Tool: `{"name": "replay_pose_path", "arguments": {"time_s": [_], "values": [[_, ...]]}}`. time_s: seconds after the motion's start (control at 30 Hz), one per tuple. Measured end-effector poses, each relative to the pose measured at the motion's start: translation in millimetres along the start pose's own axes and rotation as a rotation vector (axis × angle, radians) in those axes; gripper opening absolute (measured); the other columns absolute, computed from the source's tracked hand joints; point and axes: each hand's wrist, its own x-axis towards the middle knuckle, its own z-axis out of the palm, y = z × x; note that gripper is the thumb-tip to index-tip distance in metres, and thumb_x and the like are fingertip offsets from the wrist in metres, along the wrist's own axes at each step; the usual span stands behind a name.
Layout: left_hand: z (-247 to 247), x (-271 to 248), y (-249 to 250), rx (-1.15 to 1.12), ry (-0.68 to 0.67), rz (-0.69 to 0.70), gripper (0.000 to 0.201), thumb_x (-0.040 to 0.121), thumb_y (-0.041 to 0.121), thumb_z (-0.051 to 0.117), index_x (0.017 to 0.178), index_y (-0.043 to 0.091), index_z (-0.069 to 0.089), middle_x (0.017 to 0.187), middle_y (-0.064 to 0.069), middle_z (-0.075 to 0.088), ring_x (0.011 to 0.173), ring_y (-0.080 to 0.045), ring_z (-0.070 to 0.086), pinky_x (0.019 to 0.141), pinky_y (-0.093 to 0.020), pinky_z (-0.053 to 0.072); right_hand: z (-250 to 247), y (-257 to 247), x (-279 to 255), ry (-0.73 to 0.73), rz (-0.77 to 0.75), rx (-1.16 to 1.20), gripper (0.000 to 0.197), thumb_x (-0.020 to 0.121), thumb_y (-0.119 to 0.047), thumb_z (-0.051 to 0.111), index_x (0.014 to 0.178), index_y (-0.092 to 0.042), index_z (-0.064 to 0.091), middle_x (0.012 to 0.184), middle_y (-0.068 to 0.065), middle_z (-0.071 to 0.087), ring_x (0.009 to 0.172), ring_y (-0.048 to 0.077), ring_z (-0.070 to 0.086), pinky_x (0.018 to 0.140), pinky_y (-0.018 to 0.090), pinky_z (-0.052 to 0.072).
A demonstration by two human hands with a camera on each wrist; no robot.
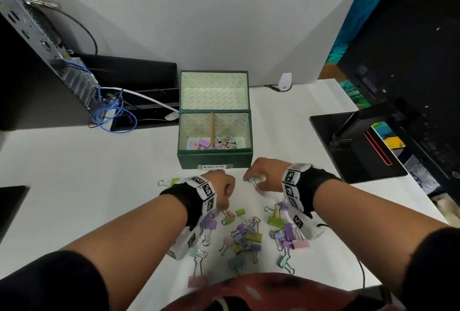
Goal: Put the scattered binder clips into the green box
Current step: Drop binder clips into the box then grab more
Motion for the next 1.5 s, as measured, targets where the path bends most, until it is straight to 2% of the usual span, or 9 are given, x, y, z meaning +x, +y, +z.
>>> {"name": "replay_pose_path", "arguments": {"time_s": [0.2,0.37,0.47,0.63,0.77,0.87,1.03,1.23,1.5], "values": [[-59,-9,8,-0.131,0.326,0.076,0.015,0.076,0.01,0.064,0.082,0.021,0.056,0.098,0.0,0.051,0.092,-0.019,0.055,0.083,-0.031,0.048,12,-7,2,-0.014,-0.037,-0.053,0.049,0.083,-0.02,0.06,0.131,-0.028,0.053,0.133,0.007,0.048,0.119,0.026,0.053,0.102,0.035,0.044],[-110,10,9,-0.175,0.553,-0.005,0.02,0.084,0.013,0.06,0.103,0.018,0.061,0.108,-0.001,0.048,0.093,-0.016,0.051,0.078,-0.023,0.038,20,-10,2,-0.047,-0.062,-0.087,0.05,0.085,-0.017,0.059,0.132,-0.029,0.051,0.136,0.005,0.044,0.122,0.023,0.05,0.103,0.031,0.042],[-112,13,3,-0.186,0.46,-0.016,0.03,0.084,0.026,0.064,0.113,0.025,0.058,0.113,0.002,0.045,0.097,-0.013,0.049,0.08,-0.025,0.039,18,-9,1,-0.044,-0.059,-0.058,0.05,0.084,-0.015,0.058,0.132,-0.029,0.051,0.135,0.004,0.044,0.119,0.023,0.052,0.101,0.029,0.041],[-77,-9,-4,-0.207,0.356,0.094,0.026,0.083,0.029,0.065,0.108,0.03,0.061,0.104,0.013,0.048,0.098,-0.007,0.049,0.09,-0.026,0.042,21,-11,0,-0.056,-0.126,-0.074,0.052,0.081,-0.017,0.062,0.13,-0.03,0.051,0.13,0.006,0.047,0.113,0.025,0.054,0.094,0.031,0.043],[-36,-30,-8,-0.079,0.025,0.185,0.026,0.082,0.025,0.065,0.107,0.032,0.064,0.101,0.012,0.055,0.09,-0.005,0.053,0.083,-0.023,0.044,28,-19,0,-0.062,-0.173,-0.09,0.047,0.078,-0.036,0.067,0.123,-0.031,0.055,0.128,0.006,0.047,0.118,0.025,0.048,0.099,0.036,0.042],[-9,-34,-5,0.059,-0.141,0.133,0.031,0.08,0.027,0.065,0.11,0.033,0.063,0.112,0.004,0.057,0.1,-0.013,0.055,0.085,-0.027,0.043,33,-23,3,-0.062,-0.159,-0.104,0.049,0.073,-0.046,0.069,0.118,-0.032,0.056,0.123,0.005,0.046,0.115,0.026,0.046,0.096,0.037,0.044],[10,-26,1,0.168,-0.149,0.2,0.043,0.077,0.027,0.067,0.119,0.032,0.059,0.127,-0.001,0.05,0.113,-0.022,0.053,0.093,-0.032,0.044,35,-30,7,-0.068,-0.089,-0.098,0.05,0.075,-0.038,0.071,0.121,-0.026,0.054,0.122,0.009,0.045,0.111,0.029,0.051,0.092,0.04,0.048],[15,-16,5,0.234,-0.18,0.181,0.038,0.077,0.028,0.068,0.113,0.031,0.059,0.121,-0.004,0.05,0.108,-0.026,0.053,0.089,-0.036,0.046,27,-15,6,0.001,0.005,0.02,0.029,0.083,-0.021,0.065,0.112,-0.021,0.061,0.122,0.01,0.047,0.109,0.027,0.055,0.089,0.028,0.043],[10,-6,8,0.252,-0.142,0.157,0.034,0.073,0.005,0.067,0.106,0.013,0.061,0.119,-0.01,0.052,0.108,-0.03,0.053,0.085,-0.034,0.045,29,-14,5,0.002,-0.037,-0.11,0.05,0.078,-0.026,0.071,0.125,-0.027,0.054,0.128,0.007,0.045,0.115,0.026,0.05,0.095,0.032,0.044]]}}
